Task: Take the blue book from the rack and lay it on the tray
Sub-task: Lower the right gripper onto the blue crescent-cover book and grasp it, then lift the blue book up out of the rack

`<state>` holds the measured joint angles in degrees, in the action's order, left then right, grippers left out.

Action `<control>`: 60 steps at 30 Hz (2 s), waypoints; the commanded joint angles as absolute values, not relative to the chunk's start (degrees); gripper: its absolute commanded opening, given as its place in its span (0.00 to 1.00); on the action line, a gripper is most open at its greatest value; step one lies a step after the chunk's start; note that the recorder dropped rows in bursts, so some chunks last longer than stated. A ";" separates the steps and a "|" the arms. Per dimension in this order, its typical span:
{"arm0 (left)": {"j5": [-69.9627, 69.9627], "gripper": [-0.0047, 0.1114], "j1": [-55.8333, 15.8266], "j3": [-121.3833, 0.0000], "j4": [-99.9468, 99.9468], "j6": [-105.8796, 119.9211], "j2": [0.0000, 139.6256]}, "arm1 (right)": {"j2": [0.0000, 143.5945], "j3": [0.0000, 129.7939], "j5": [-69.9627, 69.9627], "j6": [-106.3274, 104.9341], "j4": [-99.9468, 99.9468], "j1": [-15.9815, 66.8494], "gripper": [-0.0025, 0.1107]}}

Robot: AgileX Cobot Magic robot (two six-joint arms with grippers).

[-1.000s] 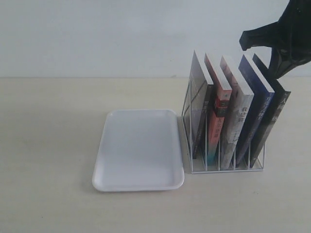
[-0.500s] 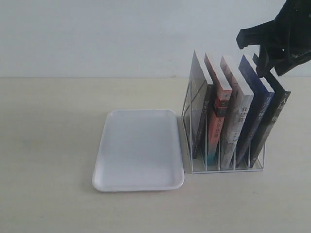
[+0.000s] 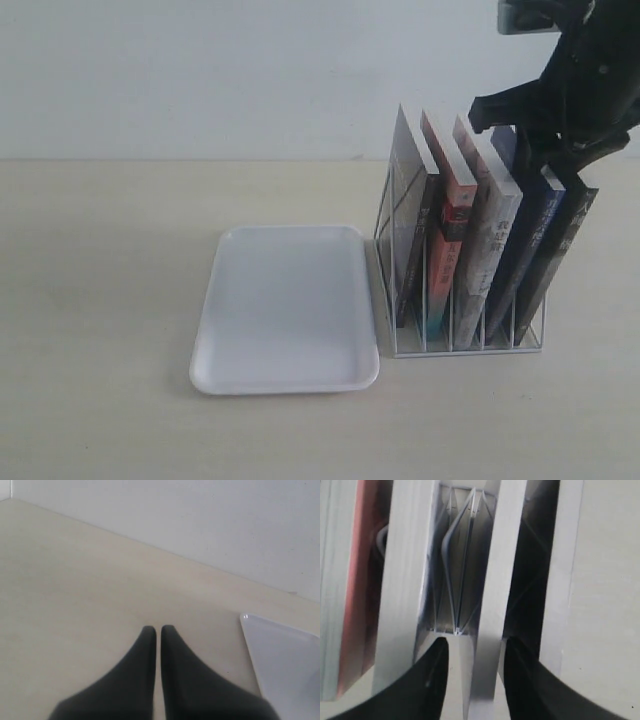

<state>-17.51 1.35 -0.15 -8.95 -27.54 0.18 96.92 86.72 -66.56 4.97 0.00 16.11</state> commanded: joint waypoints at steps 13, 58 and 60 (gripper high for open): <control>-16.77 0.08 1.49 0.00 -8.98 -27.29 0.00 | 99.14 86.76 -68.16 7.56 0.00 15.96 0.09; -16.77 0.08 1.49 0.00 -8.98 -27.29 0.00 | 85.13 111.36 -69.96 4.75 0.00 15.96 0.02; -16.77 0.08 1.49 0.00 -8.98 -27.29 0.00 | 85.13 111.53 -69.96 1.34 5.80 15.96 0.02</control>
<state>-17.40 1.35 -0.15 -8.95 -27.54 0.18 85.84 110.64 -71.90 4.16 1.02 16.02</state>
